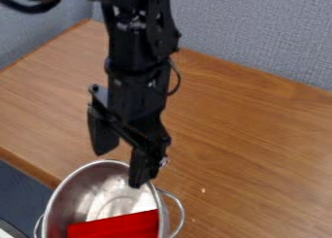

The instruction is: Put the red object in the metal pot

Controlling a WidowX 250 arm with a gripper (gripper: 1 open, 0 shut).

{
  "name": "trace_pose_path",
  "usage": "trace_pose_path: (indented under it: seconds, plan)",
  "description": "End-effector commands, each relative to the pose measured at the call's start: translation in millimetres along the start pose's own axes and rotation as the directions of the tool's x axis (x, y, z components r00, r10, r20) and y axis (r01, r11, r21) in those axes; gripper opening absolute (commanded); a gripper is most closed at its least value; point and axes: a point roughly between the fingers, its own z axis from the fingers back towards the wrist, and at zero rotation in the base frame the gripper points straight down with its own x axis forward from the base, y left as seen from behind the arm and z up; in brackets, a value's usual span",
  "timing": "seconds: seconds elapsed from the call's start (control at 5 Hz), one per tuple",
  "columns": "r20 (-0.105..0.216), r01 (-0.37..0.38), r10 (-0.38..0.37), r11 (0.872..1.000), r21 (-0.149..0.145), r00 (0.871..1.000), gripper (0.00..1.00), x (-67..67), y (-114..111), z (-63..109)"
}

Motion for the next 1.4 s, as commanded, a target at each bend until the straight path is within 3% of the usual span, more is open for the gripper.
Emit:
trace_pose_path:
  seconds: [0.0, 0.2, 0.6, 0.8, 1.2]
  plan:
    - [0.053, 0.095, -0.097, 0.995, 0.031, 0.994, 1.00, -7.0, -10, -4.3]
    - [0.071, 0.114, -0.117, 0.993, 0.040, 0.991, 1.00, -6.4, -11, -14.6]
    - [0.050, 0.136, -0.136, 0.991, 0.013, 0.989, 1.00, -0.1, -14, -37.7]
    - [0.043, 0.142, -0.142, 0.990, 0.011, 0.989, 1.00, 4.9, -13, -48.7]
    - [0.053, 0.144, -0.145, 0.989, 0.013, 0.988, 1.00, 2.4, -10, -60.9]
